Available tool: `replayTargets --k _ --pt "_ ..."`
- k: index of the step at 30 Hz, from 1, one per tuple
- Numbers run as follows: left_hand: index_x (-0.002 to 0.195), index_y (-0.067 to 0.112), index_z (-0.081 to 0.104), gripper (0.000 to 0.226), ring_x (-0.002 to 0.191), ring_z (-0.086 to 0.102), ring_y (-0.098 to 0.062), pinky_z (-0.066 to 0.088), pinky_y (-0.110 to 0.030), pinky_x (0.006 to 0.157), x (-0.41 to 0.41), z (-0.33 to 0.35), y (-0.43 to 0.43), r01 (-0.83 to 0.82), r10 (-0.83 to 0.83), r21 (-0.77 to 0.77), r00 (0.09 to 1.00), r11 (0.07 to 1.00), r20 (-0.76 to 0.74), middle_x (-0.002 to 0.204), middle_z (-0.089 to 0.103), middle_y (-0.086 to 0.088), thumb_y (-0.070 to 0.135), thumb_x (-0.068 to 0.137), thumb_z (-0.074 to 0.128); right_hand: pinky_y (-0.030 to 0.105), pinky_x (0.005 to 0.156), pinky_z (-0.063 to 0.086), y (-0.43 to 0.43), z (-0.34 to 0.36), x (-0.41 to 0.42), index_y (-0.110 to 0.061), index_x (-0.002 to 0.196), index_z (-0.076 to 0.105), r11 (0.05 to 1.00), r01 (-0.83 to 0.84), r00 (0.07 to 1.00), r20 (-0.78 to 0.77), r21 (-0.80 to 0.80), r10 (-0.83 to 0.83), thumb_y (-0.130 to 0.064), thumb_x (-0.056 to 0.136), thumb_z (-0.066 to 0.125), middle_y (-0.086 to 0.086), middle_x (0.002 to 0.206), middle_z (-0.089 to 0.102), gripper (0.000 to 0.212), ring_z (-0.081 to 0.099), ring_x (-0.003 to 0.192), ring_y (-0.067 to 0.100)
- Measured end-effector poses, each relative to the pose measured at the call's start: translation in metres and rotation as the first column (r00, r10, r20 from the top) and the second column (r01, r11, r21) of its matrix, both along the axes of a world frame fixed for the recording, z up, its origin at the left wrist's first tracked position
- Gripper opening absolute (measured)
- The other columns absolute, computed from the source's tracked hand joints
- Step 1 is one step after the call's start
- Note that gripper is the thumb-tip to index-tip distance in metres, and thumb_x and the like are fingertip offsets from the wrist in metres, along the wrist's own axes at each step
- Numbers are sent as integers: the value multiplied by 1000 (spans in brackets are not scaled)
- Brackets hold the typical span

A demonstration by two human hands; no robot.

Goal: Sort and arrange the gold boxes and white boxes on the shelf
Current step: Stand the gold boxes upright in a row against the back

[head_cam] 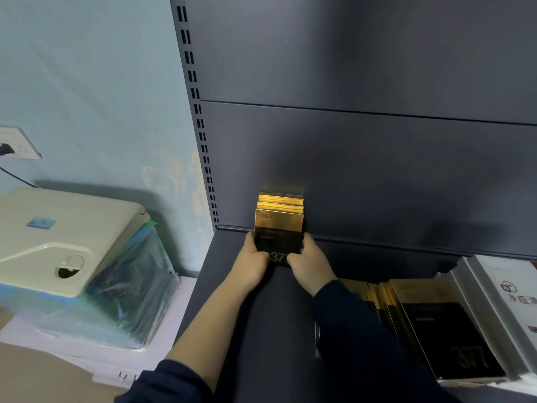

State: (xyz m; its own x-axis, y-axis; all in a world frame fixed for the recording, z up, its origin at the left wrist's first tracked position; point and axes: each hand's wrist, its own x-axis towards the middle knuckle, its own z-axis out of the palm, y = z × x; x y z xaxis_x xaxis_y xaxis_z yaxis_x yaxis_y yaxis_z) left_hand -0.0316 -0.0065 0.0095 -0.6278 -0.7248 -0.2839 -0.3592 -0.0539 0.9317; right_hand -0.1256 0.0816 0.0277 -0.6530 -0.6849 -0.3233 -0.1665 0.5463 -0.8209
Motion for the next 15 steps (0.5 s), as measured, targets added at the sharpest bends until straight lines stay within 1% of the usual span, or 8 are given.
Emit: replayTargets --k 2,4,5,7,9,11,13,15 --pt "134 16 38 54 123 51 -29 42 -45 105 7 -4 3 -61 61 -34 998 998 -1 133 55 -8 -6 85 46 37 112 32 13 9 -3 -17 154 14 999 29 999 38 -36 -27 -8 92 49 10 154 33 71 36 138 26" --pt "148 15 28 69 138 38 -25 30 -39 115 19 -12 15 -217 217 -121 976 969 -18 147 42 -3 -5 85 50 29 106 27 31 18 -8 -19 155 8 991 62 995 88 -118 -52 -4 94 46 7 159 23 73 29 142 22" --pt "148 14 29 70 137 38 -20 27 -33 115 24 -16 27 -293 284 -164 956 942 -75 146 41 0 -5 85 52 26 105 26 40 23 -12 -19 155 9 981 93 990 120 -169 -73 -2 94 45 5 159 23 72 29 143 20" --pt "134 18 44 58 116 50 -12 36 -27 107 28 -25 57 -330 295 -180 935 927 -195 127 51 -1 -1 80 56 27 109 25 58 31 -21 -16 154 16 951 174 975 178 -257 -130 3 93 42 3 158 27 69 30 142 16" --pt "115 32 47 41 97 52 -10 41 -24 92 20 -33 89 -186 163 -110 968 976 -192 109 52 0 11 82 61 31 114 28 72 33 -30 -14 151 23 922 248 960 205 -299 -191 7 92 41 3 155 32 65 35 139 16" --pt "109 38 46 31 103 54 -10 44 -22 93 7 -36 116 12 -17 -60 996 998 -87 111 51 6 31 86 67 35 113 32 82 32 -37 -12 148 32 900 293 950 204 -323 -235 9 91 41 4 151 38 61 40 135 16" --pt "117 38 48 48 114 50 -10 45 -28 99 -3 -37 133 160 -151 -178 987 971 61 118 48 12 54 76 66 35 110 36 89 31 -41 -13 142 40 887 306 947 201 -346 -249 8 91 43 3 144 45 55 45 128 15" --pt "129 35 42 67 116 40 -9 38 -25 100 -3 -30 141 199 -156 -302 975 932 161 122 41 14 56 71 67 35 108 39 95 31 -41 -15 135 47 879 300 950 195 -370 -242 7 91 44 0 135 50 49 49 126 16"
